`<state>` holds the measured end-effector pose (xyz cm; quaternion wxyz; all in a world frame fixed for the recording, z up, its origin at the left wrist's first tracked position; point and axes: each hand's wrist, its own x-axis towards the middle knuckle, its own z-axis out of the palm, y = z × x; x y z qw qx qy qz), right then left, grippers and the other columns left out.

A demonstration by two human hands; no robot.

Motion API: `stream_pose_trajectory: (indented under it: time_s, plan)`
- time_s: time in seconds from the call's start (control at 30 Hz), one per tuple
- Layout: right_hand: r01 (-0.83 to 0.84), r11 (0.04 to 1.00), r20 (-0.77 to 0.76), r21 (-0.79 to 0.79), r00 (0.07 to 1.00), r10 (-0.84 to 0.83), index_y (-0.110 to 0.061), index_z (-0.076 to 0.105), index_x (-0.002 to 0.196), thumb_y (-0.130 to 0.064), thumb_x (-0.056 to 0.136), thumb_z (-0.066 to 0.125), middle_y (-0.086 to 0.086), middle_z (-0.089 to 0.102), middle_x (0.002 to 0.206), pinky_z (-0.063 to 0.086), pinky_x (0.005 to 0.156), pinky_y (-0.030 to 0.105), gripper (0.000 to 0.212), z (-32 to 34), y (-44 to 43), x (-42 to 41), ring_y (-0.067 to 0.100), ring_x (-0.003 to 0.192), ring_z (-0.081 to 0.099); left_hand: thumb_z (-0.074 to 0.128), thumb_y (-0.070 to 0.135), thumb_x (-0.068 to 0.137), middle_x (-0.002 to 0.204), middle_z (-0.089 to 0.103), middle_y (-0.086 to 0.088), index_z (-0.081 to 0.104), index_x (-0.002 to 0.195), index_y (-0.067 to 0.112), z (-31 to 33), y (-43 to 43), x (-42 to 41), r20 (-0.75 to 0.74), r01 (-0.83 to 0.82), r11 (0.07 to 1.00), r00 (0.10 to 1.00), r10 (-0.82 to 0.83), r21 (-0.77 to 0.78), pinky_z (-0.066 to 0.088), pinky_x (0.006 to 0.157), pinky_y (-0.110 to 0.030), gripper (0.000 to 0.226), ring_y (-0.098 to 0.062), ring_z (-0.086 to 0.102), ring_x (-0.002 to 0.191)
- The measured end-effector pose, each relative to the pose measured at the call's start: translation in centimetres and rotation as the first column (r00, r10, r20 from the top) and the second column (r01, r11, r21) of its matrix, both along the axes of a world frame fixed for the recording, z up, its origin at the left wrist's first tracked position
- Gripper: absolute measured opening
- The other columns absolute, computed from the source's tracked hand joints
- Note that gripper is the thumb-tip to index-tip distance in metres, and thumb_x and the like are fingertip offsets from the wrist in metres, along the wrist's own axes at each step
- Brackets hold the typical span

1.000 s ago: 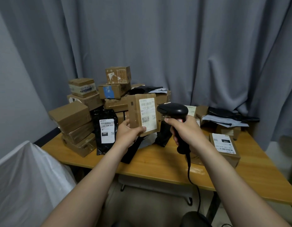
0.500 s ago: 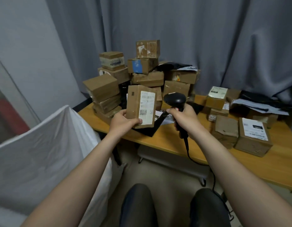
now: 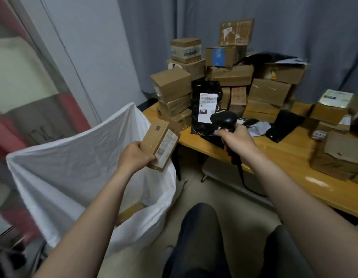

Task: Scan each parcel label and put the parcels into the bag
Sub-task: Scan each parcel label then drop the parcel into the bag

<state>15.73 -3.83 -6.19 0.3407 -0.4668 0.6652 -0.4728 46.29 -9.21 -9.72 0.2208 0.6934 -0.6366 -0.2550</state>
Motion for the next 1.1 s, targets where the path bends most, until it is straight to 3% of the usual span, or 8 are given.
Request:
stream_pose_trajectory:
  time_s: [0.2, 0.37, 0.43, 0.53, 0.67, 0.87, 1.0, 1.1]
  plan:
    - [-0.006, 1.000, 0.020, 0.026, 1.000, 0.006, -0.017, 0.055, 0.078, -0.024, 0.096, 0.068, 0.008, 0.055, 0.069, 0.042, 0.052, 0.034, 0.024, -0.8, -0.2, 0.3, 0.025, 0.051, 0.051, 0.084, 0.032, 0.072, 0.083, 0.067, 0.001, 0.063, 0.098, 0.017, -1.6, 0.2, 3.6, 0.180, -0.108, 0.989, 0.980, 0.088, 0.101, 0.044, 0.063, -0.033, 0.036, -0.017, 0.063, 0.077]
    - [-0.019, 1.000, 0.024, 0.020, 1.000, 0.018, -0.018, 0.056, 0.084, -0.026, 0.096, 0.069, 0.009, 0.056, 0.071, 0.044, 0.055, 0.037, 0.018, -1.3, -0.4, 0.4, 0.025, 0.053, 0.053, 0.084, 0.031, 0.075, 0.079, 0.066, 0.001, 0.065, 0.090, 0.016, -3.2, 0.5, 6.0, 0.291, -0.181, 0.965, 0.949, 0.120, 0.191, 0.049, 0.078, -0.034, 0.029, -0.020, 0.062, 0.077]
    - [-0.017, 1.000, 0.032, 0.015, 0.999, 0.017, -0.017, 0.058, 0.086, -0.025, 0.095, 0.069, 0.011, 0.056, 0.070, 0.044, 0.056, 0.038, 0.017, -1.5, -0.5, 0.6, 0.026, 0.052, 0.052, 0.084, 0.034, 0.074, 0.084, 0.067, -0.002, 0.064, 0.089, 0.017, -3.8, 0.7, 7.0, 0.335, -0.209, 0.953, 0.933, 0.128, 0.218, 0.047, 0.088, -0.038, 0.031, -0.027, 0.063, 0.090]
    - [-0.021, 0.999, 0.035, 0.026, 0.999, 0.020, -0.018, 0.057, 0.085, -0.024, 0.096, 0.070, 0.012, 0.056, 0.069, 0.043, 0.054, 0.037, 0.017, -1.6, -0.6, 0.9, 0.025, 0.049, 0.050, 0.084, 0.037, 0.069, 0.111, 0.064, -0.012, 0.061, 0.108, 0.013, -5.3, 0.8, 7.9, 0.396, -0.269, 0.935, 0.904, 0.162, 0.232, 0.041, 0.083, -0.039, 0.052, -0.036, 0.056, 0.111]
    - [-0.024, 1.000, 0.039, 0.019, 0.999, 0.023, -0.020, 0.056, 0.081, -0.026, 0.094, 0.071, 0.011, 0.057, 0.070, 0.045, 0.057, 0.038, 0.021, -2.1, -1.0, 1.2, 0.027, 0.054, 0.052, 0.082, 0.035, 0.079, 0.148, 0.032, -0.018, 0.035, 0.145, 0.015, -6.8, 1.3, 6.7, 0.459, -0.334, 0.915, 0.865, 0.203, 0.226, 0.041, 0.104, -0.051, 0.083, -0.046, 0.028, 0.138]
    - [-0.029, 0.999, 0.047, 0.038, 0.999, 0.027, -0.016, 0.057, 0.084, -0.025, 0.095, 0.070, 0.012, 0.055, 0.071, 0.045, 0.056, 0.037, 0.019, -2.2, -0.9, 0.9, 0.025, 0.051, 0.051, 0.078, 0.041, 0.085, 0.157, 0.026, -0.016, 0.038, 0.149, 0.021, -5.8, 0.6, 3.0, 0.481, -0.216, 0.940, 0.874, 0.065, 0.265, 0.037, 0.112, -0.055, 0.078, -0.045, 0.023, 0.146]
    - [-0.007, 0.999, 0.033, 0.032, 0.999, 0.006, -0.016, 0.059, 0.088, -0.024, 0.096, 0.069, 0.010, 0.056, 0.070, 0.045, 0.046, 0.032, 0.015, -1.6, -0.3, -0.1, 0.022, 0.044, 0.051, 0.073, 0.040, 0.088, 0.147, 0.038, -0.011, 0.049, 0.142, 0.026, -3.3, -0.3, -0.7, 0.479, -0.072, 0.981, 0.878, -0.024, 0.182, 0.042, 0.104, -0.051, 0.060, -0.041, 0.037, 0.137]
    - [0.034, 0.999, 0.043, -0.002, 0.999, -0.034, -0.019, 0.059, 0.089, -0.023, 0.096, 0.069, 0.006, 0.057, 0.069, 0.045, 0.049, 0.033, 0.013, -0.9, 0.5, -1.8, 0.021, 0.046, 0.052, 0.071, 0.042, 0.089, 0.143, 0.043, -0.009, 0.052, 0.138, 0.028, -1.3, -1.1, -4.9, 0.489, 0.047, 0.993, 0.867, -0.096, 0.111, 0.045, 0.097, -0.048, 0.054, -0.039, 0.042, 0.132]
